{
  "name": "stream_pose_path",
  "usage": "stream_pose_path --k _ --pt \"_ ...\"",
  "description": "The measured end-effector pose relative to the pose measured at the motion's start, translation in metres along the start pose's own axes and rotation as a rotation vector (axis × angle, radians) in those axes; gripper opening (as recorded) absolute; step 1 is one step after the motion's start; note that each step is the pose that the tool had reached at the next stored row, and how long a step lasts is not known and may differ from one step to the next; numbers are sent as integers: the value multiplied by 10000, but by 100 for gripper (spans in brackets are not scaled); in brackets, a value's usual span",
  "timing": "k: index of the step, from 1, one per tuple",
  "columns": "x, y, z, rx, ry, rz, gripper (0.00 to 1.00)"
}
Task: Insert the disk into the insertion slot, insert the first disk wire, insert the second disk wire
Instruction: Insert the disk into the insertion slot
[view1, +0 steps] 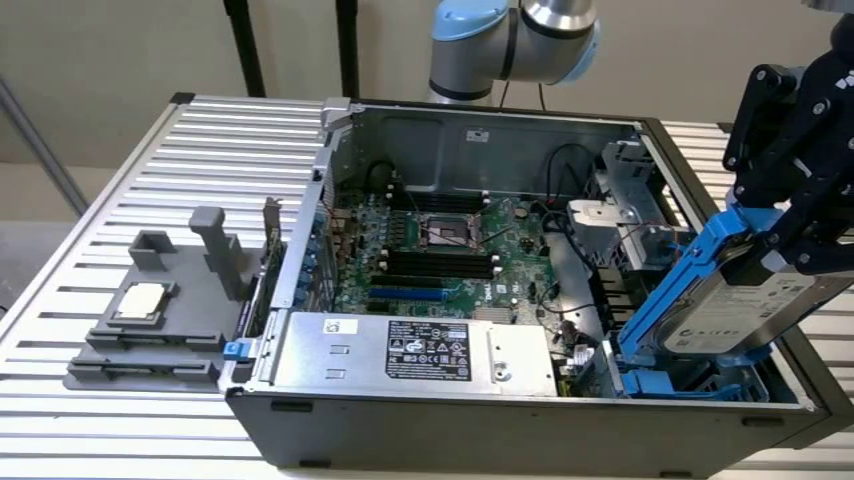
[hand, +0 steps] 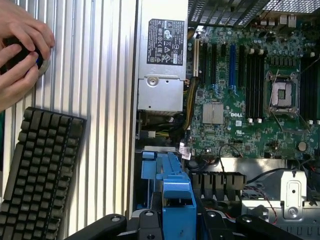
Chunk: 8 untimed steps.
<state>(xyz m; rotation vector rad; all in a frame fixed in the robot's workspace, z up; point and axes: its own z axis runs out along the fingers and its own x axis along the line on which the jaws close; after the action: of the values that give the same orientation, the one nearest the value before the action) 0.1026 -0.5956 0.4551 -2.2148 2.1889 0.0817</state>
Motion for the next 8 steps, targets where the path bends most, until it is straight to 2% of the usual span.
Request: stream_pose_path --k 8 --pt "2 -17 41 1 -9 -1 33"
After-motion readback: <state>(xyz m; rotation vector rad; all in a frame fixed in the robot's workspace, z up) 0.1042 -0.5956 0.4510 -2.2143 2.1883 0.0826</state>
